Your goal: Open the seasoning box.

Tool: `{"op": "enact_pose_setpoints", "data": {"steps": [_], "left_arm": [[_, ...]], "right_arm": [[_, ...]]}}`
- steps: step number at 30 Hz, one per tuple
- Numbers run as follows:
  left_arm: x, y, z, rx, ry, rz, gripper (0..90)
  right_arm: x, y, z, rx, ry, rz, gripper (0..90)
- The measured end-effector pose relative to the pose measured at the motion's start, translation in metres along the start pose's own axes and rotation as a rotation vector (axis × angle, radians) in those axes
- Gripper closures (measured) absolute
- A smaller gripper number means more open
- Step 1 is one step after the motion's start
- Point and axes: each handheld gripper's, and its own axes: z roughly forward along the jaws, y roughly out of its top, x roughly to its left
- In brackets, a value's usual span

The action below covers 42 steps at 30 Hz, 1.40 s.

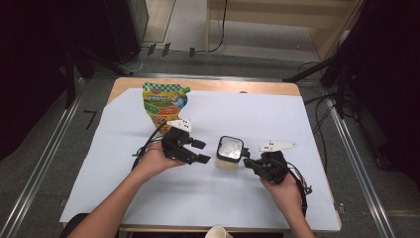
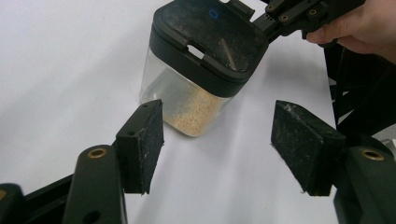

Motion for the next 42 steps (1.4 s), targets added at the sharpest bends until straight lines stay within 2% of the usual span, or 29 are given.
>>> {"op": "enact_pose_setpoints", "data": {"steps": [2, 4, 7, 9, 10, 11, 12, 14, 18, 21, 23, 29, 31, 34, 36, 42], "left_arm": [[0.001, 0.000, 0.003, 0.000, -0.014, 0.004, 35.4], [0.002, 0.001, 0.007, 0.009, -0.001, 0.011, 33.6], [0.004, 0.003, 0.010, -0.001, -0.008, 0.002, 31.5], [0.007, 0.004, 0.012, -0.025, -0.047, -0.026, 30.2], [0.010, 0.005, 0.014, -0.024, -0.086, -0.057, 29.7], [0.010, 0.006, 0.016, -0.023, -0.088, -0.069, 28.5], [0.009, 0.007, 0.019, -0.003, -0.070, -0.058, 27.8], [0.007, 0.010, 0.022, 0.022, -0.036, -0.009, 26.6], [0.004, 0.013, 0.025, 0.002, -0.013, 0.031, 25.6], [0.004, 0.018, 0.027, -0.009, -0.035, 0.038, 24.7], [0.006, 0.022, 0.031, 0.004, -0.037, 0.046, 23.6], [0.008, 0.029, 0.040, 0.012, -0.045, 0.065, 19.4], [0.007, 0.029, 0.041, 0.014, -0.039, 0.075, 18.1], [0.005, 0.029, 0.042, 0.021, -0.007, 0.106, 18.0], [0.005, 0.028, 0.044, 0.014, -0.012, 0.104, 18.4], [0.004, 0.027, 0.053, 0.022, -0.005, 0.125, 18.5]], "right_arm": [[-0.001, 0.000, 0.000, 0.001, -0.005, 0.000, 90.0], [-0.004, 0.002, 0.001, 0.002, -0.011, -0.008, 90.0], [-0.011, 0.005, 0.002, 0.000, -0.028, -0.002, 90.0], [-0.017, 0.006, 0.002, -0.010, -0.029, 0.011, 90.0], [-0.018, 0.006, 0.002, -0.009, -0.024, 0.022, 90.0], [-0.021, 0.005, 0.002, -0.013, -0.017, 0.029, 90.0], [-0.022, 0.005, 0.000, -0.014, -0.014, 0.034, 90.0], [-0.023, 0.005, -0.004, -0.023, -0.025, 0.032, 90.0], [-0.025, 0.005, -0.013, -0.042, -0.049, 0.036, 90.0], [-0.029, 0.007, -0.011, -0.050, -0.059, 0.056, 90.0], [-0.032, 0.008, -0.009, -0.054, -0.065, 0.087, 90.0], [-0.039, 0.012, -0.005, -0.056, -0.074, 0.100, 90.0], [-0.041, 0.014, 0.000, -0.045, -0.070, 0.099, 90.0], [-0.043, 0.017, 0.005, -0.032, -0.070, 0.088, 90.0], [-0.046, 0.019, 0.007, -0.035, -0.065, 0.088, 90.0], [-0.044, 0.020, 0.008, -0.038, -0.087, 0.076, 90.0]]}}
